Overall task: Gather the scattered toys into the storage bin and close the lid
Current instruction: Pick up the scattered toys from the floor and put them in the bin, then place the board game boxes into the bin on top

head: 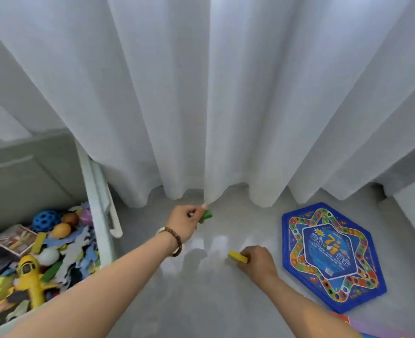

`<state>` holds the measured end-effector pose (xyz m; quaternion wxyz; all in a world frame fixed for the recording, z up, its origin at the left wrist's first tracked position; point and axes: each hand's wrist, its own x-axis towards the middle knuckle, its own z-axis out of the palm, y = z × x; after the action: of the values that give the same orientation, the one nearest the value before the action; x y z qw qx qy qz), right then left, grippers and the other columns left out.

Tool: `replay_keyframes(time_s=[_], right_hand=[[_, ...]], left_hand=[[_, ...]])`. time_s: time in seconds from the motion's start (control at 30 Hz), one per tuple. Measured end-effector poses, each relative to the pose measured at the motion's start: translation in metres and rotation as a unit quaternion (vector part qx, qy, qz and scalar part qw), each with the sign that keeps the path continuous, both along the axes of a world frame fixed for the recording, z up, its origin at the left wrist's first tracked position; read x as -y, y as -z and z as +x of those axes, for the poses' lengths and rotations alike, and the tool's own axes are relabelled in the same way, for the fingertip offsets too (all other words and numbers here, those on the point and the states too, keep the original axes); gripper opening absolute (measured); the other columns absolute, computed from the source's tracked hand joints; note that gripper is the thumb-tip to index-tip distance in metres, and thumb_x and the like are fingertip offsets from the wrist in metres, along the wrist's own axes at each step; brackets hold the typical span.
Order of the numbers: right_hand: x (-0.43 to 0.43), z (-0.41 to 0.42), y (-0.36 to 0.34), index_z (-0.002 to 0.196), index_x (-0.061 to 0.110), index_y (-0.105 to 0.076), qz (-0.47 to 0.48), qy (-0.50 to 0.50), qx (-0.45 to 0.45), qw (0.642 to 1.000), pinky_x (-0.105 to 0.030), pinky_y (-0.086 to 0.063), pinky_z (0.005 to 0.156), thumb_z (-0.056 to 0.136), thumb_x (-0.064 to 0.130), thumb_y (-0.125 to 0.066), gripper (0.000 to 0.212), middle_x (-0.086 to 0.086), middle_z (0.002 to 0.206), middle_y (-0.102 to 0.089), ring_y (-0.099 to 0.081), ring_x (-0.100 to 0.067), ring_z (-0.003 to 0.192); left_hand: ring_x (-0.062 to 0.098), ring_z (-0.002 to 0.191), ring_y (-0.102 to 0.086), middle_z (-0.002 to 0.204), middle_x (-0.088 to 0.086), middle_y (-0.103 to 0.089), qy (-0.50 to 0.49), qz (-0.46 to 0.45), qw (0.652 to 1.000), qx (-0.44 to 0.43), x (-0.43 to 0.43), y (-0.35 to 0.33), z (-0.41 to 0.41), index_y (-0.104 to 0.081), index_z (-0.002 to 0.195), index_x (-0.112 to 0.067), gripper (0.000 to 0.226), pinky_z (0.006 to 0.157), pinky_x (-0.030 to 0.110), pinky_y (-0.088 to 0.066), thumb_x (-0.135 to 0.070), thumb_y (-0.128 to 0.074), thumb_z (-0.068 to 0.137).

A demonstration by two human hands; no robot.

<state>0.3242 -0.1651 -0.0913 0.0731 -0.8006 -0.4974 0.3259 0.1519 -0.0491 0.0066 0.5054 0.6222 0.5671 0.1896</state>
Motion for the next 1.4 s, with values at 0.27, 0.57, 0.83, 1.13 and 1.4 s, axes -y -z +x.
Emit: replay_keyframes(time_s=[0.27, 0.57, 0.83, 1.13, 1.4], right_hand=[[-0.063, -0.070, -0.220, 0.083, 0.010, -0.072, 0.093, 0.049, -0.339, 0.935, -0.015, -0.053, 0.064, 0.076, 0.009, -0.075, 0.008, -0.001, 0.069, -0.068, -0.061, -0.009, 0.064], [-0.077, -0.240, -0.277, 0.128, 0.004, -0.052, 0.047, -0.015, -0.363, 0.930, -0.029, -0.052, 0.090, 0.087, 0.029, -0.065, 0.050, -0.009, 0.121, -0.059, -0.058, -0.018, 0.105], [-0.049, -0.104, -0.280, 0.129, 0.007, -0.052, 0.072, 0.032, -0.225, 0.971, -0.019, -0.043, 0.070, 0.089, 0.027, -0.062, 0.045, -0.007, 0.123, -0.058, -0.051, -0.014, 0.097], [0.093, 0.156, -0.222, 0.143, 0.008, -0.032, 0.069, 0.362, -0.243, 0.897, -0.041, -0.046, 0.094, 0.067, 0.046, -0.074, 0.094, -0.017, 0.140, -0.045, -0.049, -0.032, 0.123], [0.163, 0.236, -0.095, 0.147, 0.006, -0.020, 0.040, 0.510, -0.325, 0.795, -0.045, -0.028, 0.112, 0.070, 0.046, -0.073, 0.102, -0.017, 0.151, -0.029, -0.029, -0.033, 0.138]], left_hand=[[0.008, 0.040, -0.045, 0.053, 0.002, -0.049, -0.138, 0.041, 0.989, 0.015, 0.001, -0.126, -0.120, -0.061, 0.070, -0.013, 0.033, 0.043, 0.014, -0.039, -0.028, -0.048, 0.096], [0.028, 0.133, -0.038, 0.145, 0.013, -0.040, -0.315, 0.009, 0.949, 0.013, 0.047, -0.178, -0.256, -0.038, 0.139, -0.003, 0.048, 0.109, 0.033, -0.028, -0.031, -0.030, 0.101], [0.024, 0.131, -0.042, 0.143, 0.012, -0.044, -0.167, 0.067, 0.983, -0.042, 0.044, -0.189, -0.202, -0.036, 0.140, -0.006, 0.052, 0.110, 0.033, -0.031, -0.033, -0.043, 0.097], [0.023, 0.133, -0.040, 0.145, 0.012, -0.040, 0.037, -0.013, 0.999, -0.038, 0.049, -0.131, 0.030, -0.036, 0.140, -0.003, 0.057, 0.107, 0.026, -0.028, -0.035, -0.048, 0.095], [0.031, 0.137, -0.031, 0.154, 0.012, -0.022, 0.057, -0.198, 0.977, -0.059, 0.085, -0.016, 0.173, -0.014, 0.148, -0.011, 0.086, 0.110, 0.044, -0.030, -0.056, -0.052, 0.085]])
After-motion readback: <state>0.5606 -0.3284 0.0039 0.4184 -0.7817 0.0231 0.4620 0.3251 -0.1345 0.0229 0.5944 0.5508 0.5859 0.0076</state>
